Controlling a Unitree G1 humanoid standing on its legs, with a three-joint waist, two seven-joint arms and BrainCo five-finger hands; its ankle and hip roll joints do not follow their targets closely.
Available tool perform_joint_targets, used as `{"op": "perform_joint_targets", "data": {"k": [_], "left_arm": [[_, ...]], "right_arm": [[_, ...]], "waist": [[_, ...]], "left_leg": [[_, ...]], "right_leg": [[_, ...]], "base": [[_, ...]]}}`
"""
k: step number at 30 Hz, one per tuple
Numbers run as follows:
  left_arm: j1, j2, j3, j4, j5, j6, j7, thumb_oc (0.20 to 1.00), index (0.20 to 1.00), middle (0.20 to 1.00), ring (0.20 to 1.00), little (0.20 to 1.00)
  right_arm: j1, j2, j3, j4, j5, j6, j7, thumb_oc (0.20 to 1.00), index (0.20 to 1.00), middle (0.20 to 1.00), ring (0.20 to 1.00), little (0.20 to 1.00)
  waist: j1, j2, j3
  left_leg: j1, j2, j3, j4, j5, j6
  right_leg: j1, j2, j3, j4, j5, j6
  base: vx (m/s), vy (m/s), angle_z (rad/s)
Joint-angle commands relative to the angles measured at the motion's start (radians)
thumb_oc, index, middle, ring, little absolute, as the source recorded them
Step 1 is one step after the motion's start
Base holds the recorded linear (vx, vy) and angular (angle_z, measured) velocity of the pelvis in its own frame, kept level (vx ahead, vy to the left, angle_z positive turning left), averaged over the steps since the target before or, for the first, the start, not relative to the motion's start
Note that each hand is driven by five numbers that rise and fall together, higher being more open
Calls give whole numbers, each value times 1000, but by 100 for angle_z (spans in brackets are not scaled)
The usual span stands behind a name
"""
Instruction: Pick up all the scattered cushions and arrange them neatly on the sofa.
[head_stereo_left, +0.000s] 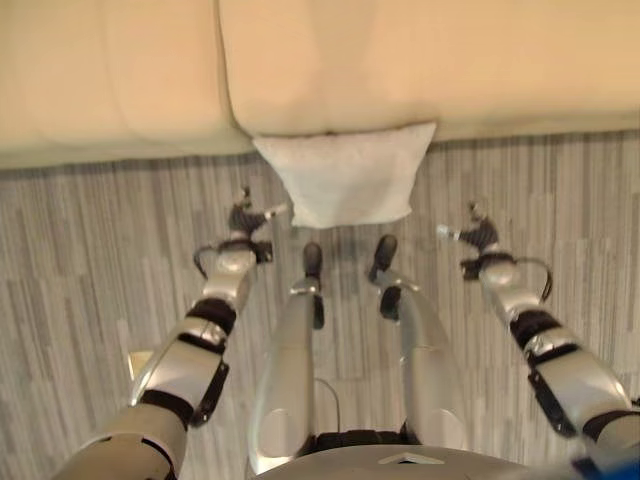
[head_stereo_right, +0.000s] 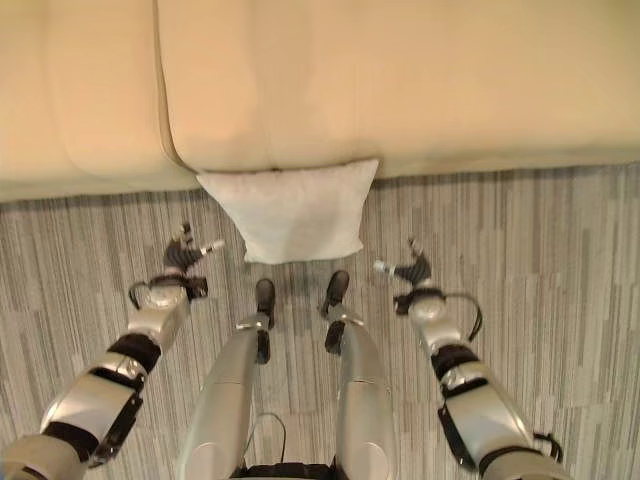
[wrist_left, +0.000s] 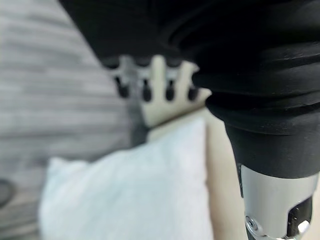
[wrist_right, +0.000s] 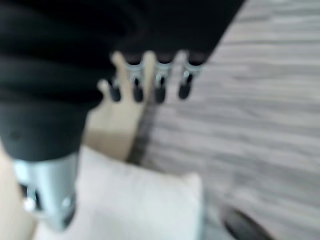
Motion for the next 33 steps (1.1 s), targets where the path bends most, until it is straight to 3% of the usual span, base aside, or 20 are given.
{"op": "perform_joint_targets", "data": {"k": [1,4,10,22,28,33], "left_arm": [[115,0,21,-2,-39,-46,43,1000,1000,1000,1000,1000],[23,22,7,11,-73,-52,58,1000,1000,1000,1000,1000],[-98,38,-26,10,-79,-43,88,1000,1000,1000,1000,1000],[-323,93,-92,42,-102,-35,104,1000,1000,1000,1000,1000],[-460,112,-144,-3,-124,-51,115,1000,1000,1000,1000,1000],[-494,75,-178,-90,-107,-59,129,1000,1000,1000,1000,1000]], "right_arm": [[118,-34,21,-36,34,-51,-58,1000,1000,1000,1000,1000],[2,-68,36,-49,47,-58,-91,1000,1000,1000,1000,1000],[-132,-109,78,-49,43,-56,-115,1000,1000,1000,1000,1000],[-328,-146,145,19,83,-52,-122,1000,1000,1000,1000,1000],[-420,-182,183,27,107,-57,-116,1000,1000,1000,1000,1000],[-482,-221,224,24,107,-50,-102,1000,1000,1000,1000,1000]], "waist": [[-6,15,-117],[-18,17,-109],[-28,12,-106],[-41,3,-102],[-57,15,-101],[-50,31,-87]], "left_leg": [[-44,11,-46,-65,69,-53],[-202,20,-49,2,63,-52],[-392,13,-54,88,54,-47],[-595,0,-39,160,43,-28],[-675,-6,-29,194,33,-19],[-720,-12,-23,233,31,-15]], "right_leg": [[21,-46,56,50,-73,131],[-150,-58,85,146,-83,130],[-342,-58,106,235,-93,123],[-559,-50,150,295,-89,135],[-646,-51,175,323,-86,144],[-701,-49,192,365,-92,143]], "base": [[-23,42,5],[-30,36,1],[17,12,0],[16,31,-5],[36,48,-5],[27,16,-2]]}}
